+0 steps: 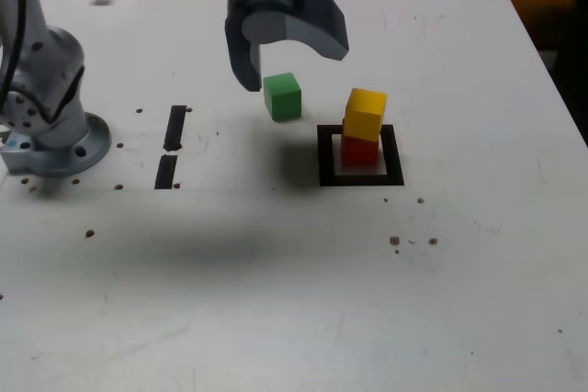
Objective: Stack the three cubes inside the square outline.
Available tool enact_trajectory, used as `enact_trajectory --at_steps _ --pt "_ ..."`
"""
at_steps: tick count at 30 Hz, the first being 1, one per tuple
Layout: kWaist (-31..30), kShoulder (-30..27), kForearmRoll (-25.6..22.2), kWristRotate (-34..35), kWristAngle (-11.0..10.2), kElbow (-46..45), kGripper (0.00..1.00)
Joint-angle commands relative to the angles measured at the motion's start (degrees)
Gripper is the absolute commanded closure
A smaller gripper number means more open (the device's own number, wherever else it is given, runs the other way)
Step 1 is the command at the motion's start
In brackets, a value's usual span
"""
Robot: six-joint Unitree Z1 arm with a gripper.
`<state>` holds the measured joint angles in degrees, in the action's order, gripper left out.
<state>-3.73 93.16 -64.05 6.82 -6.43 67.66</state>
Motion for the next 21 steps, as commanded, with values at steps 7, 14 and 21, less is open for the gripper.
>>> enact_trajectory --at_steps 7,14,21 --pt "4.1 3.8 -4.6 -3.1 2.5 3.3 0.02" --pt "6.8 6.2 -8.9 -4.8 3.6 4.9 0.02" --pt "8.3 7.6 -6.9 -4.7 3.6 3.4 0.02"
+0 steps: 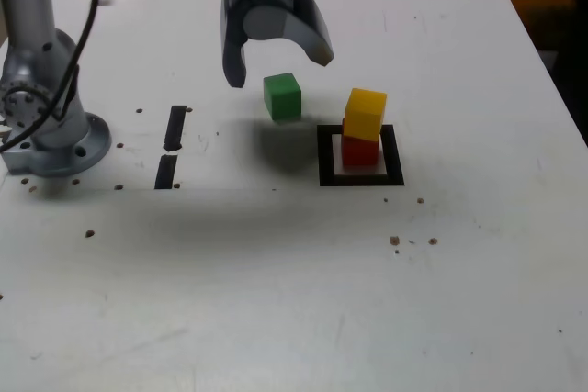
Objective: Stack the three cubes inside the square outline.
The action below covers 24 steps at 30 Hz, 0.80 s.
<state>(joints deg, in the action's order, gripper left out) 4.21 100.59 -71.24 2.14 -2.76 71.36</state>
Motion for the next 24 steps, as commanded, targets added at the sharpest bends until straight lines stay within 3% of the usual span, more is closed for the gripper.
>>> enact_trajectory --at_steps 1,14,24 --pt "0.7 0.2 0.8 0.0 -0.2 -0.8 0.02" --pt "4.1 4.6 7.8 -0.2 -0.8 -4.6 0.02" --pt "5.0 6.4 9.7 -0.8 -1.3 -5.1 0.01"
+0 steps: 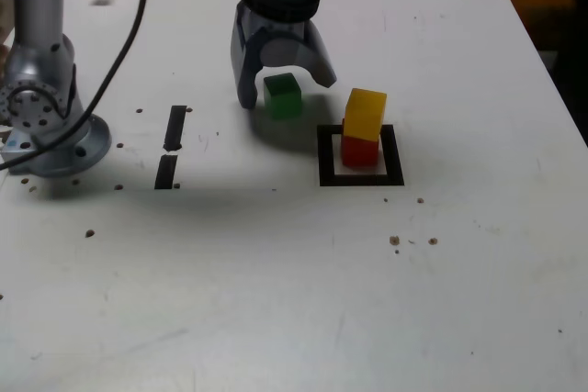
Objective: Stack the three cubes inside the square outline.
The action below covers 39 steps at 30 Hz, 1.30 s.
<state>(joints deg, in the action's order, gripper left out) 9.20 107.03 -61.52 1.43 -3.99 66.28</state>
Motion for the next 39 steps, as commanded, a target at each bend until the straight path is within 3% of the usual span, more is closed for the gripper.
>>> enact_trajectory --at_steps 1,9,13,16,21,24,29,39 --pt "0.1 0.1 0.3 -0.3 -0.2 -0.1 0.01" --pt "0.7 1.0 1.1 -0.9 -0.1 -0.5 0.02" --pt "1.2 1.4 1.2 -1.2 0.1 -0.8 0.08" --pt "1.8 1.4 1.0 -1.3 0.2 -0.6 0.21" --pt "2.5 1.4 2.0 -1.3 -0.1 0.1 0.53" --pt "2.6 1.4 3.1 -1.4 -0.3 0.5 0.66" --pt "2.6 1.4 3.9 -2.4 0.3 1.4 0.75" --pt "2.7 1.3 3.0 -2.8 2.0 2.4 0.81"
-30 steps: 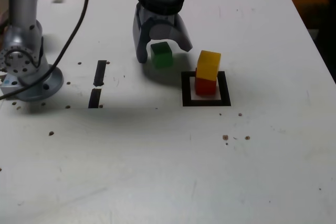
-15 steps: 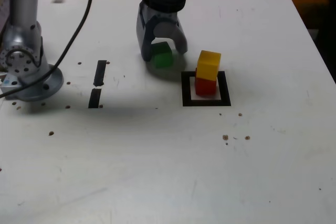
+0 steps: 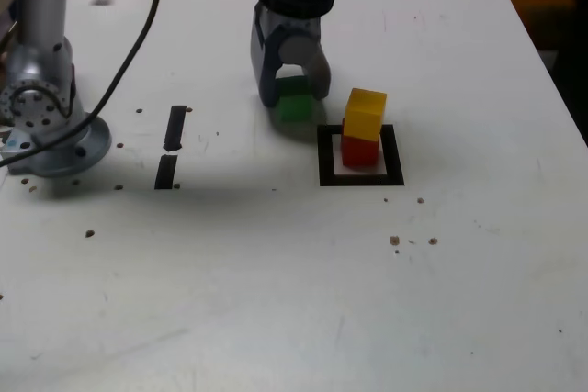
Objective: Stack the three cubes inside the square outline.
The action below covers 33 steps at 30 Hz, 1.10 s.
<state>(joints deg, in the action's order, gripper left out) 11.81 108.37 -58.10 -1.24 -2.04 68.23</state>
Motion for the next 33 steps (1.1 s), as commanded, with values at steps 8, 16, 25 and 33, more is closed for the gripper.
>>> enact_trajectory --at_steps 8,16,25,33 --pt "0.6 -1.2 -5.5 -0.2 0.0 3.3 0.85" --pt "0.5 -4.0 -10.1 -1.1 -1.0 5.9 0.85" --pt "-4.6 -7.1 -22.0 -2.9 -3.5 17.1 0.85" --pt "-10.1 -6.9 -27.7 -5.4 -0.6 26.7 0.85"
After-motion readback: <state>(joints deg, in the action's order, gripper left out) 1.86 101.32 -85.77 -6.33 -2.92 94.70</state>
